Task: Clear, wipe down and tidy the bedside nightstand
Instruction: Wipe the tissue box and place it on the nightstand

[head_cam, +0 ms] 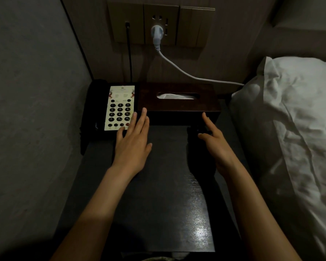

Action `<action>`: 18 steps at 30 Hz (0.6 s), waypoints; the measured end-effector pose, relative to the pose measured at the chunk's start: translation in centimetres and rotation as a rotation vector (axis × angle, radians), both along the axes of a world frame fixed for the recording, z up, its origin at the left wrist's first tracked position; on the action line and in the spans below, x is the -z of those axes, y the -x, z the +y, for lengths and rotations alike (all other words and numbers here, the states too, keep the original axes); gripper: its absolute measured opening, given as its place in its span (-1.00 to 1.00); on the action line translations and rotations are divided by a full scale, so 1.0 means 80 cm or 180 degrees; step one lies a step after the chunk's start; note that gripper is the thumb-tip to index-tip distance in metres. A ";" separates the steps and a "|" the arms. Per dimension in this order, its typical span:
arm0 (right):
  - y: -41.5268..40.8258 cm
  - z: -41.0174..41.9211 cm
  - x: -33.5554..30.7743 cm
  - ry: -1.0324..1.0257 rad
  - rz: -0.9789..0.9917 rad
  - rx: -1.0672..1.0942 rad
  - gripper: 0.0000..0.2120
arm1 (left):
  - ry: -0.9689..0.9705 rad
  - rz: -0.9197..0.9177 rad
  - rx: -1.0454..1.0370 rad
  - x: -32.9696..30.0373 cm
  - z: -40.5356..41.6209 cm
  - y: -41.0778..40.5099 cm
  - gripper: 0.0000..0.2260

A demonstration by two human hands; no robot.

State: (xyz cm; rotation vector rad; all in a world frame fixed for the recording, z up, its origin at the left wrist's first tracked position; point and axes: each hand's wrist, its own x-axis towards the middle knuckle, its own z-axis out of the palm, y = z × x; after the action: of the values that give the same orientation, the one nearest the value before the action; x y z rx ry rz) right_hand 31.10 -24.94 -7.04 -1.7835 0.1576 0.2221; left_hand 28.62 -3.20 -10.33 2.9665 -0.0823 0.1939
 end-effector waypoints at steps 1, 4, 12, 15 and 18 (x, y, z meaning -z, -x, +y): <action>0.002 0.000 -0.001 -0.0009 -0.0015 -0.0001 -0.38 | 0.0005 0.0009 0.0001 0.000 0.000 0.000 -0.28; 0.007 -0.003 -0.003 -0.0170 0.0074 0.0026 -0.42 | 0.0038 -0.0044 0.0024 -0.004 -0.003 0.000 -0.31; 0.029 -0.007 0.001 -0.1932 0.0757 -0.0206 -0.64 | 0.2880 0.0342 0.0336 -0.026 -0.087 0.034 -0.43; 0.046 -0.014 0.003 -0.2062 0.0791 -0.0258 -0.66 | 0.3873 0.1008 0.0094 -0.026 -0.106 0.043 -0.40; 0.069 -0.029 -0.004 -0.1908 0.0606 -0.0204 -0.64 | 0.4159 0.1322 0.0068 -0.023 -0.121 0.051 -0.48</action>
State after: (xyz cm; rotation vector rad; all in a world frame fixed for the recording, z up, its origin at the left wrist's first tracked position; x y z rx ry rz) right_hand 25.62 -27.27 -6.75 -1.1710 0.1504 0.4364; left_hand 24.57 -12.90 -8.52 1.6476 0.0544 -0.2805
